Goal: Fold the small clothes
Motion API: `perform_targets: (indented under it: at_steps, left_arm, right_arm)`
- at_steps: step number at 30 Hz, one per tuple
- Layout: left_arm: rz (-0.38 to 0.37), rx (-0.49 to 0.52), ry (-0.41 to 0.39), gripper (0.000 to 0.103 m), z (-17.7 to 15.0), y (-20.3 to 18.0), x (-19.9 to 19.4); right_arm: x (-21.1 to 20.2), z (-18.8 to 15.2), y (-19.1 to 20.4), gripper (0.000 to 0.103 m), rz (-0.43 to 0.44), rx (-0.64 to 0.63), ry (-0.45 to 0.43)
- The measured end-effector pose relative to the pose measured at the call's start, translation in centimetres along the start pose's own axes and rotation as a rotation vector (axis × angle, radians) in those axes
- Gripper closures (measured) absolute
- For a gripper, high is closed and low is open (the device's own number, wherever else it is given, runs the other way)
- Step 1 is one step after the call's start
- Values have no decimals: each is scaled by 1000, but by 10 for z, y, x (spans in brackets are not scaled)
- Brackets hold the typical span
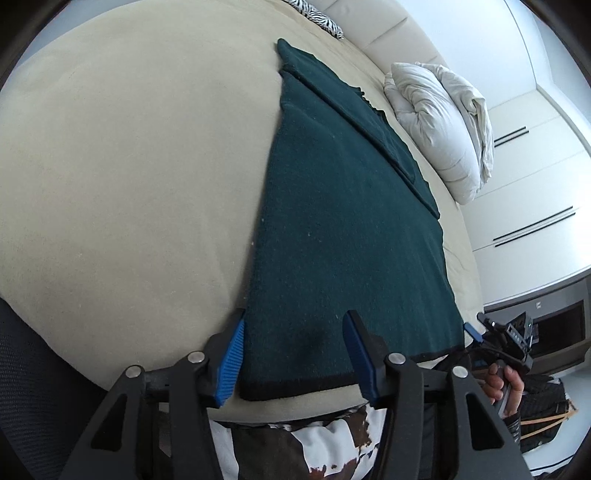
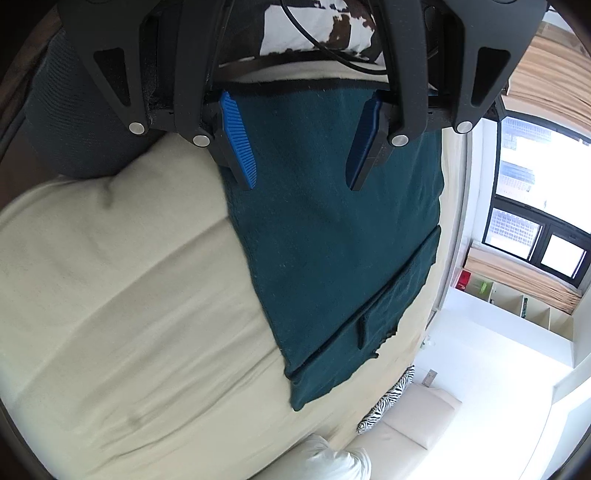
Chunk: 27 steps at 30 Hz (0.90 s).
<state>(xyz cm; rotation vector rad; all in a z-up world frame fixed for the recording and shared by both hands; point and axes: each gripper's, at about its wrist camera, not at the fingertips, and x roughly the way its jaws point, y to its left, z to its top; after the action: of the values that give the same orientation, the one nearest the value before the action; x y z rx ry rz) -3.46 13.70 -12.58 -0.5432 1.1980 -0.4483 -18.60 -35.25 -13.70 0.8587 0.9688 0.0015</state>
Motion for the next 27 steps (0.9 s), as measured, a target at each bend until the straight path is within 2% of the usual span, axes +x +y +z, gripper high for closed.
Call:
perform_targets:
  at_steps: [2, 6, 8, 10, 13, 18, 20, 24, 27]
  left_arm:
    - [3, -14, -1, 63, -1, 4, -1]
    - [6, -29, -3, 77, -2, 9, -1]
    - [10, -32, 2, 88, -2, 8, 2]
    - [5, -38, 5, 93, -3, 10, 3]
    - [0, -44, 4, 94, -4, 11, 3]
    - [0, -43, 3, 95, -4, 10, 4]
    - [0, -42, 3, 95, -4, 10, 4]
    - [0, -40, 2, 95, -5, 10, 3]
    - [1, -35, 3, 95, -5, 9, 3]
  right_arm:
    - [-4, -1, -3, 54, 0, 1, 12]
    - [-10, 0, -8, 54, -21, 7, 40]
    - [-15, 0, -13, 54, -36, 28, 60]
    - [-19, 1, -18, 54, -38, 50, 77]
    - [-20, 3, -23, 54, -39, 74, 107]
    - [4, 3, -24, 54, -102, 74, 237]
    - [9, 4, -20, 54, -122, 54, 249]
    - [13, 7, -20, 52, -91, 65, 257]
    - [14, 5, -18, 59, -80, 48, 267]
